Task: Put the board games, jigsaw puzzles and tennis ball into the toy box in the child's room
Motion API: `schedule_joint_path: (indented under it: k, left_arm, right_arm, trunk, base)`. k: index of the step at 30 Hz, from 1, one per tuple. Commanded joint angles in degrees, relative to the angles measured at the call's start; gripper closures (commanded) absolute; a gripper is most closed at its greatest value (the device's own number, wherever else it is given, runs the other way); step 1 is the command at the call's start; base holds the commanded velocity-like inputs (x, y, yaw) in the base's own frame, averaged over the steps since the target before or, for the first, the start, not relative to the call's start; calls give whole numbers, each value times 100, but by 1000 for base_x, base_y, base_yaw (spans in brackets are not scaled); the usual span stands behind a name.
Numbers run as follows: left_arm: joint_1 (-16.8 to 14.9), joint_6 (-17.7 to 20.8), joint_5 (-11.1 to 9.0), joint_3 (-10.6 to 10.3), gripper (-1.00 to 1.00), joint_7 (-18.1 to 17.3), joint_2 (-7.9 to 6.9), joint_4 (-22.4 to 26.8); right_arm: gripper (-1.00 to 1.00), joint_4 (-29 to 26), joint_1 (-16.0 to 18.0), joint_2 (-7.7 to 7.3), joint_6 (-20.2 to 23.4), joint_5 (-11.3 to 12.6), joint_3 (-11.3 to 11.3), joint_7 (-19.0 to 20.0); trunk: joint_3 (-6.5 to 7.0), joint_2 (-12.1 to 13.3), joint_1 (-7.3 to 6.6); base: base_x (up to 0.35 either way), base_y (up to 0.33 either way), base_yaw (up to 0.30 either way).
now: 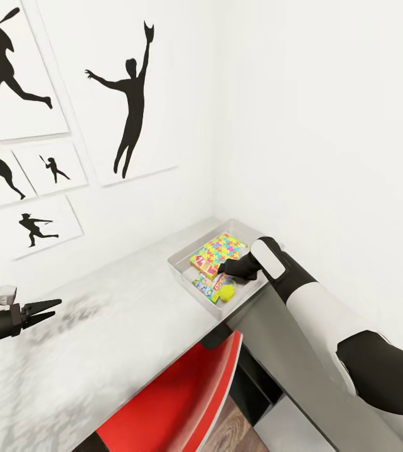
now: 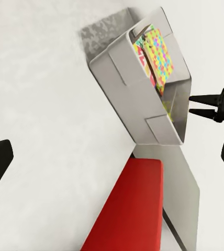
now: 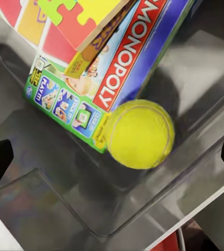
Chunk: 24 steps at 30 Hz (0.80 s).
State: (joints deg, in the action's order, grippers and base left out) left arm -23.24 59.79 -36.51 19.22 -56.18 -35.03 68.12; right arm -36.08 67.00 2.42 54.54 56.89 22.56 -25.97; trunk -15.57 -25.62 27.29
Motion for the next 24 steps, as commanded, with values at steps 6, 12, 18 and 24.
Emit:
schedule_joint_path:
  k: [6,12,18,24]
  left_arm:
    - [-5,21,13,3,-100,-25,0,-1]
    - [-5,21,20,3,-100,-25,-2,-1]
    - [-6,21,21,3,-100,-27,-2,-1]
    - [-4,21,21,3,-100,-26,-3,-1]
  right_arm:
    - [-100,-6,8,-14,8,59,13,-58]
    - [-100,-21,7,-14,13,53,15,-58]
    - [-100,-89,7,-17,24,58,13,-65]
    - [-100,-785,-76,-50,217,64,-22,-66]
  trunk:
    - [-11,-11,3]
    - [1,-11,3]
    - [50,-11,3]
    - [106,-11,3]
  base:
    - [0,0,0]
    - [0,0,0]
    - [0,0,0]
    - [0,0,0]
